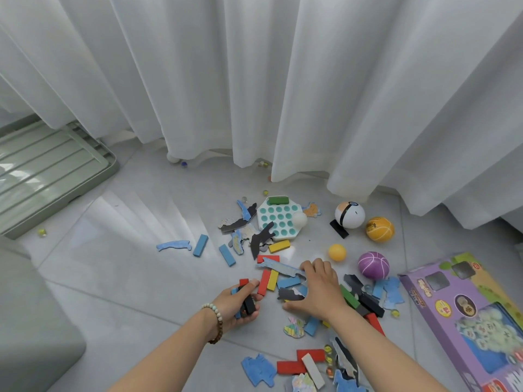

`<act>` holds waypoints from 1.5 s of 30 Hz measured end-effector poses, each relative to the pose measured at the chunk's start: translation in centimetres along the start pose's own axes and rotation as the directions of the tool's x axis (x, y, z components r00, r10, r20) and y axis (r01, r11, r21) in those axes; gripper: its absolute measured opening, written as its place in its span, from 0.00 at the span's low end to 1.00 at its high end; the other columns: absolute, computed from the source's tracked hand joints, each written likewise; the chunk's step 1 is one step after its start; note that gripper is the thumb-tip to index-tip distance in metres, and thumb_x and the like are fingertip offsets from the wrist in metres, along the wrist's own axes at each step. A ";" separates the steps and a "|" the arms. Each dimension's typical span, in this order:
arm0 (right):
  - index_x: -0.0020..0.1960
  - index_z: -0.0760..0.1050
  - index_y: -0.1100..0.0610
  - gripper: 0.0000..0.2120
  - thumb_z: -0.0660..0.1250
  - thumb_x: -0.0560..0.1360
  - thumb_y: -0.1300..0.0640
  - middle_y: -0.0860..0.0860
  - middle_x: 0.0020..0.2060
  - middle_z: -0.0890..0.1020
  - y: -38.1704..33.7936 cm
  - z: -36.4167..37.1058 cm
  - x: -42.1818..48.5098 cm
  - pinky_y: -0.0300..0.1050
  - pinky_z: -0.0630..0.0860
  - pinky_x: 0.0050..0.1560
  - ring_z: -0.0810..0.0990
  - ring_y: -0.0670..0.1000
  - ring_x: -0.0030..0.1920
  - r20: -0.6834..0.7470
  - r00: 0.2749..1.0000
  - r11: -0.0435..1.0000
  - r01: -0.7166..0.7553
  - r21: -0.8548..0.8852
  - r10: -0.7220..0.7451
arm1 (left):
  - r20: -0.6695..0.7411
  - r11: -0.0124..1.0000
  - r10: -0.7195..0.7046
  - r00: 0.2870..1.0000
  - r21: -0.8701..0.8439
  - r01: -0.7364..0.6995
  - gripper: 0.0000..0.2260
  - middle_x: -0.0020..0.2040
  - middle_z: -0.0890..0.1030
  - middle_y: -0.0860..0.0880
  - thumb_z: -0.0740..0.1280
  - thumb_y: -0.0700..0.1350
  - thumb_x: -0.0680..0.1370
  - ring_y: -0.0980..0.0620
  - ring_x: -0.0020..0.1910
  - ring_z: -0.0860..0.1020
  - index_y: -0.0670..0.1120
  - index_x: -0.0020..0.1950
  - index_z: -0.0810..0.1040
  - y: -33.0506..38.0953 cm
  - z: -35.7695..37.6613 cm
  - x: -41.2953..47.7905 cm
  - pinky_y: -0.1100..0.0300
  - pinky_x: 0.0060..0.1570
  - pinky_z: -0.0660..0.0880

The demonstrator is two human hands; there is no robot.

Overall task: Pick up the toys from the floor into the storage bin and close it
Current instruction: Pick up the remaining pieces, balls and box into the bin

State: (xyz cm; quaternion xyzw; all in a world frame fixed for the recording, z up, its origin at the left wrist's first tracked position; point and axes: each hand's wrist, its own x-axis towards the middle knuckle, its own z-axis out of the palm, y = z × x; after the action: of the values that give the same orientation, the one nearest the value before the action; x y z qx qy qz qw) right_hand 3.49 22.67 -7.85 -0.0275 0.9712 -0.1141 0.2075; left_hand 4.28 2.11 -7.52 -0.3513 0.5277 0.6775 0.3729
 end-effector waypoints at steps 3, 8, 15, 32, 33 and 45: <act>0.59 0.64 0.53 0.35 0.68 0.62 0.31 0.48 0.53 0.68 -0.1 -0.1 -0.2 0.43 0.64 0.57 0.66 0.50 0.56 -0.009 1.000 1.000 -0.007 0.023 0.007 | 0.006 1.000 0.006 1.000 0.003 -0.006 0.17 0.41 0.80 0.45 0.68 0.50 0.74 0.51 0.34 0.77 0.41 0.59 0.78 -0.1 0.2 0.0 0.61 0.30 0.78; 0.63 0.63 0.53 0.34 0.71 0.66 0.39 0.48 0.57 0.72 -0.2 -0.4 -0.3 0.42 0.68 0.57 0.72 0.50 0.58 0.005 0.998 0.972 -0.060 0.226 0.060 | 0.002 1.000 -0.006 1.000 -0.016 0.006 0.19 0.43 0.80 0.44 0.69 0.50 0.74 0.51 0.35 0.76 0.41 0.60 0.77 -0.3 0.4 0.2 0.61 0.29 0.78; 0.61 0.66 0.52 0.21 0.68 0.72 0.48 0.47 0.55 0.75 -0.2 -0.8 -0.5 0.41 0.72 0.48 0.73 0.47 0.48 -0.008 0.998 0.926 -0.049 0.374 0.056 | 0.010 1.000 0.001 1.000 -0.025 -0.001 0.19 0.41 0.79 0.45 0.69 0.50 0.74 0.51 0.34 0.76 0.40 0.60 0.77 -0.4 0.5 0.2 0.61 0.28 0.78; 0.57 0.74 0.56 0.19 0.75 0.68 0.55 0.50 0.49 0.80 -1.5 -0.5 0.0 0.39 0.72 0.45 0.77 0.49 0.46 0.107 0.979 0.803 -0.205 0.559 0.175 | 0.052 0.999 -0.028 0.998 -0.040 0.030 0.21 0.43 0.80 0.45 0.70 0.50 0.73 0.51 0.34 0.77 0.40 0.62 0.76 -0.7 0.9 0.3 0.61 0.28 0.77; 0.54 0.75 0.57 0.18 0.75 0.68 0.55 0.50 0.48 0.80 -1.6 -0.4 0.1 0.39 0.72 0.44 0.77 0.49 0.45 0.105 0.975 0.792 -0.222 0.569 0.198 | 0.052 0.999 -0.028 0.998 -0.045 0.030 0.21 0.43 0.80 0.45 0.70 0.50 0.73 0.51 0.34 0.77 0.40 0.62 0.76 -0.7 1.0 0.2 0.61 0.28 0.77; 0.41 0.76 0.57 0.07 0.74 0.70 0.60 0.50 0.36 0.80 -2.2 -0.9 1.4 0.41 0.74 0.39 0.78 0.51 0.40 0.111 0.914 0.401 -0.277 0.873 0.390 | 0.044 0.994 0.001 0.999 -0.108 0.004 0.21 0.42 0.79 0.45 0.69 0.49 0.74 0.51 0.34 0.76 0.40 0.62 0.75 0.0 0.6 -0.3 0.61 0.26 0.77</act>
State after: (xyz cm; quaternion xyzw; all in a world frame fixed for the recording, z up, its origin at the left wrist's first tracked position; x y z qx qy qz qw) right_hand 1.91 20.54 -7.11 0.2831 0.7699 -0.5501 0.1564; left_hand 4.40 2.64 -7.15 -0.3565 0.4819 0.7122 0.3654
